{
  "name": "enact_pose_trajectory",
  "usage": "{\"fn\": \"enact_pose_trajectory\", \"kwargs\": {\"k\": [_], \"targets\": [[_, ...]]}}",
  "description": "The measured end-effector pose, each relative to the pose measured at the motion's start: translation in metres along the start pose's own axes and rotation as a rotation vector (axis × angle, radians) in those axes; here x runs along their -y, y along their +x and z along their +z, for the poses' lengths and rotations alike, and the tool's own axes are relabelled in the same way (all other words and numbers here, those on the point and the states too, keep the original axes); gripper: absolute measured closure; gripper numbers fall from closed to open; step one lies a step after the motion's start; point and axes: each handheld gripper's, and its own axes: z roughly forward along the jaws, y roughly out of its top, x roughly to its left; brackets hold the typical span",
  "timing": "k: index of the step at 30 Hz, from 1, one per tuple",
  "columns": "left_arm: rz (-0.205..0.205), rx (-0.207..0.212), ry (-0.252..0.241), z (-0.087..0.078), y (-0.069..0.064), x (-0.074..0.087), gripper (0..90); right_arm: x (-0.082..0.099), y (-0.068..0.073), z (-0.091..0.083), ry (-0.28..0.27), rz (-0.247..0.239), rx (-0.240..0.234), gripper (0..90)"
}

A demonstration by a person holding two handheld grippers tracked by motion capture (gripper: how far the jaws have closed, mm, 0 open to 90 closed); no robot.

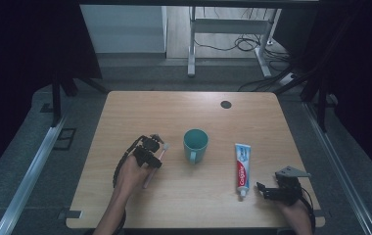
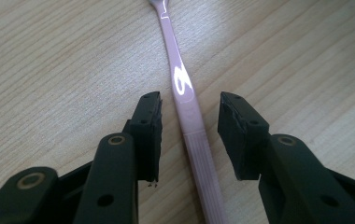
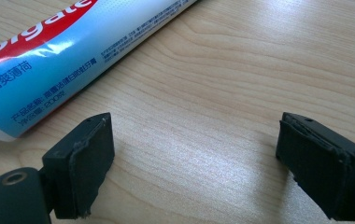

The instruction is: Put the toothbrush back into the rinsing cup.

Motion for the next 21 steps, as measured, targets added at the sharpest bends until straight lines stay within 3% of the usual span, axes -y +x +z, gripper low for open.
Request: {"fn": "enact_pose_trajectory", "kwargs": {"k": [10, 21], "targets": [[-0.024, -0.022, 0.062, 0.006, -0.001, -0.009, 64.7, 0.0, 0.0, 0.0, 0.0, 0.0, 0.0, 11.1], [-0.033, -0.04, 0.121, 0.006, -0.005, -0.015, 77.9, 0.0, 0.0, 0.0, 0.0, -0.001, 0.0, 11.1]]}}
